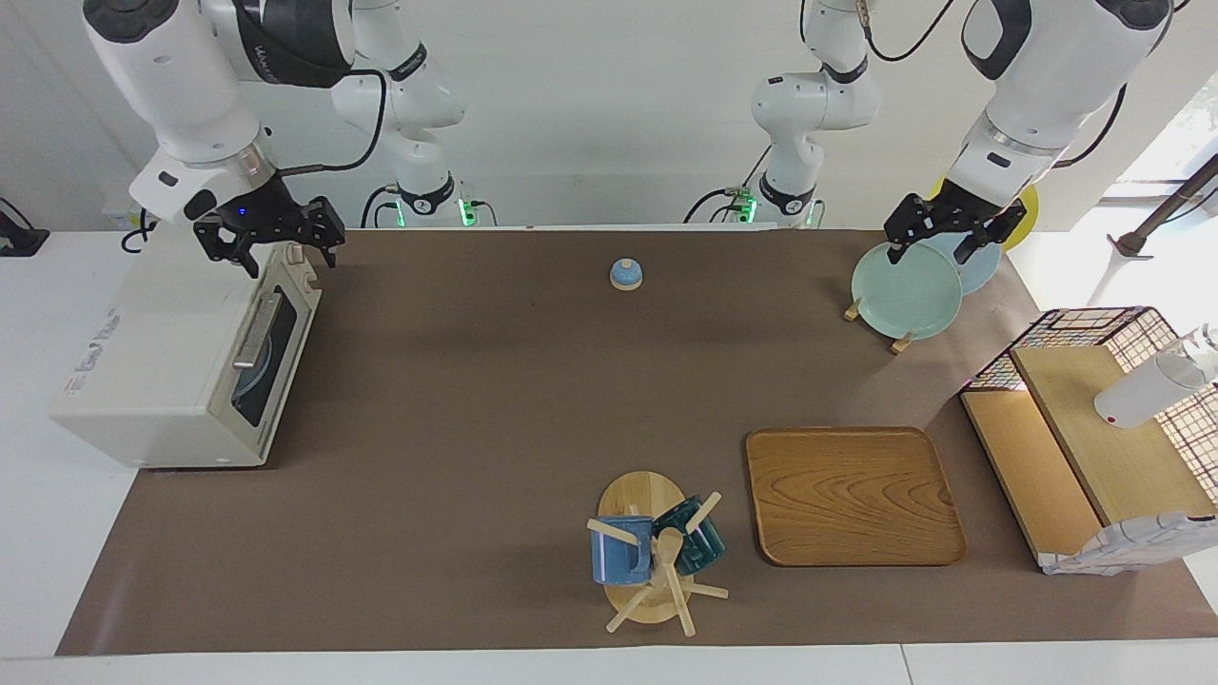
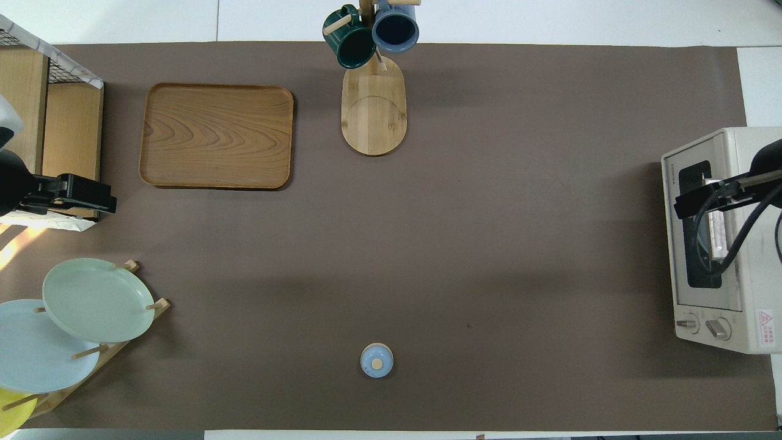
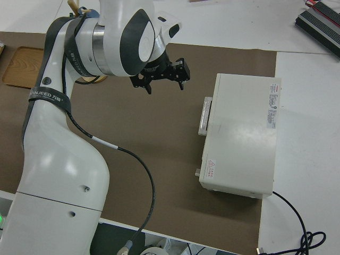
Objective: Put eggplant into oven
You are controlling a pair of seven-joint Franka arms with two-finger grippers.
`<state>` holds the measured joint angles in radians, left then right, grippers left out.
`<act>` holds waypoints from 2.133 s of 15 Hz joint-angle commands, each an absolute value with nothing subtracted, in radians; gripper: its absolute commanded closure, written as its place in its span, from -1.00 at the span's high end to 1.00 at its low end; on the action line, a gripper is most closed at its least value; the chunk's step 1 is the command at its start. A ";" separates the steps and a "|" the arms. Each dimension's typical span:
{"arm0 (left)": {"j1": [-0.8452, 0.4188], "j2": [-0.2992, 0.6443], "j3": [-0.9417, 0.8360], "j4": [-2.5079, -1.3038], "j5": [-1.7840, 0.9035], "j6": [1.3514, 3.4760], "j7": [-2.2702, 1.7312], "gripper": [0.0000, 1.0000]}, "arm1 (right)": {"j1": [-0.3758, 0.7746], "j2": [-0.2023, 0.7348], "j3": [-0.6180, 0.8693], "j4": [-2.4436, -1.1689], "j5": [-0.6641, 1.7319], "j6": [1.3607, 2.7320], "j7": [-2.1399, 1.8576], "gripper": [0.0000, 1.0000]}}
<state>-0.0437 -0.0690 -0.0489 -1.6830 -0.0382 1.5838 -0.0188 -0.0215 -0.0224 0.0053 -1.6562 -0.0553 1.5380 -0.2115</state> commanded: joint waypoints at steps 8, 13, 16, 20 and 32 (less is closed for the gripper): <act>-0.034 -0.080 -0.055 -1.689 -0.021 1.580 -0.006 1.00 | 0.011 -0.014 -0.087 -1.652 -0.003 1.539 -0.089 1.00; -0.034 -0.080 -0.055 -1.689 -0.021 1.580 -0.006 1.00 | 0.015 -0.028 -0.081 -1.652 -0.021 1.548 -0.109 1.00; -0.034 -0.080 -0.055 -1.689 -0.021 1.580 -0.006 1.00 | 0.014 -0.028 -0.057 -1.646 -0.014 1.549 -0.109 1.00; -0.034 -0.080 -0.055 -1.689 -0.021 1.580 -0.008 1.00 | 0.014 -0.031 -0.052 -1.647 -0.017 1.542 -0.107 1.00; -0.034 -0.080 -0.055 -1.689 -0.021 1.580 -0.008 1.00 | 0.015 -0.035 -0.055 -1.646 -0.015 1.545 -0.101 1.00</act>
